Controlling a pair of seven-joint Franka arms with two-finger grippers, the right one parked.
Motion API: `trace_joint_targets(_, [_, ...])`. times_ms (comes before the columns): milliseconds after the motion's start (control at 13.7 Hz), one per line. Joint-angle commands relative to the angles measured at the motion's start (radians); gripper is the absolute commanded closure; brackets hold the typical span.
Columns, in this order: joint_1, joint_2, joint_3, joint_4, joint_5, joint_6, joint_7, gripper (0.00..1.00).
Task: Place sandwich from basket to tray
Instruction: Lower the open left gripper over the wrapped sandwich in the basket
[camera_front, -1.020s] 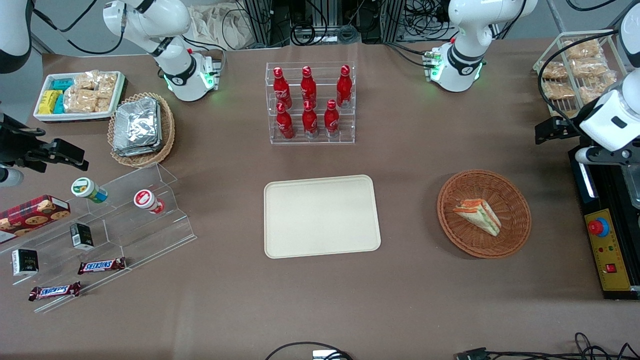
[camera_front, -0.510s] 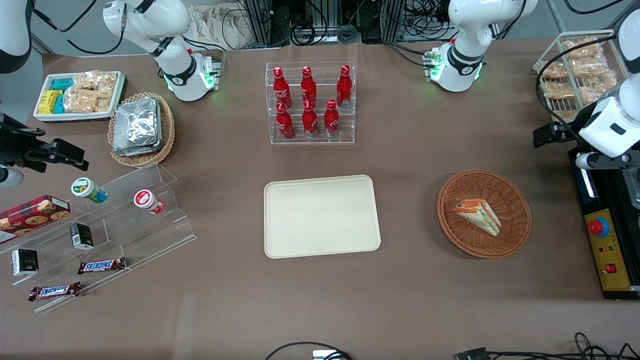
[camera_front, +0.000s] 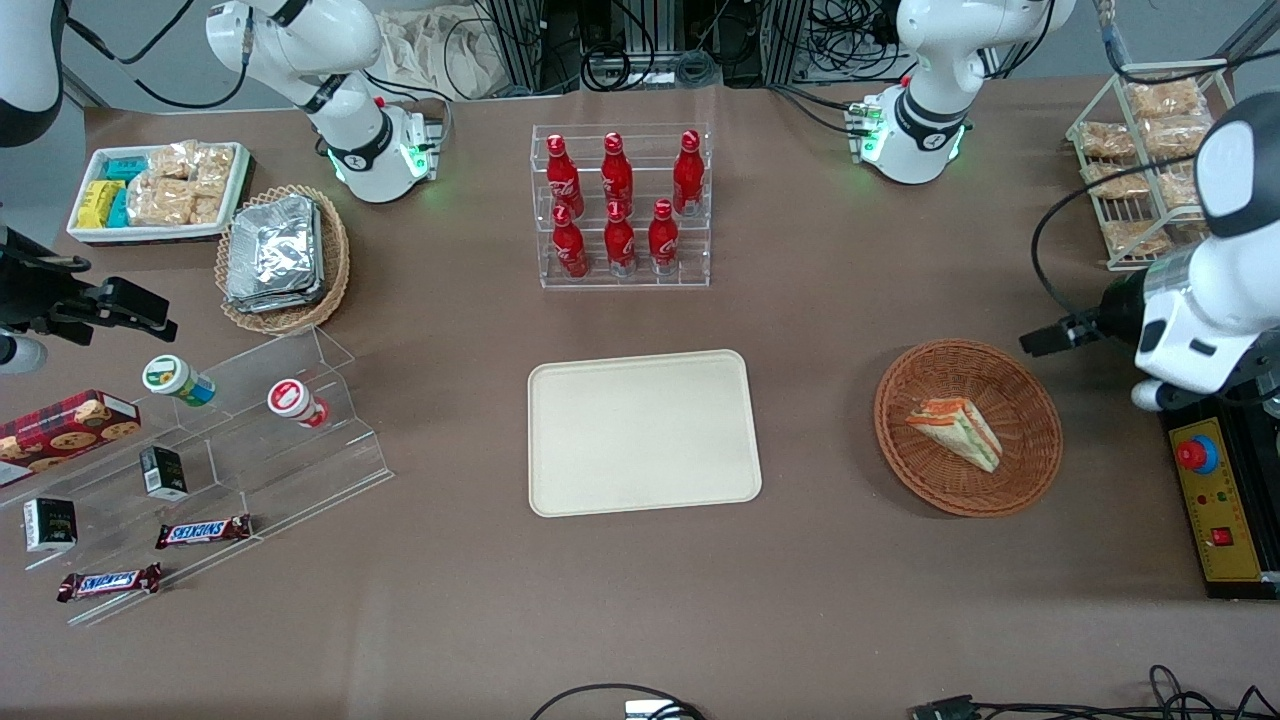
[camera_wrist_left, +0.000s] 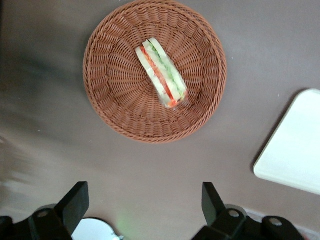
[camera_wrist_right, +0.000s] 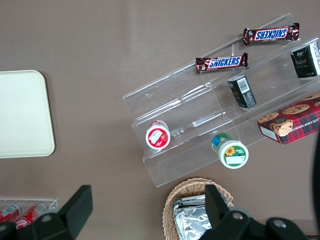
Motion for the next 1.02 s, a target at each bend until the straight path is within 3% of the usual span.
trace_joint_targets(0, [0.007, 0.103, -0.003, 0.038, -0.011, 0.046, -0.048, 0.00])
trace_joint_targets(364, [0.006, 0.257, -0.003, 0.090, -0.014, 0.089, -0.268, 0.00])
trace_joint_targets(947, [0.006, 0.383, -0.003, 0.072, -0.037, 0.217, -0.372, 0.00])
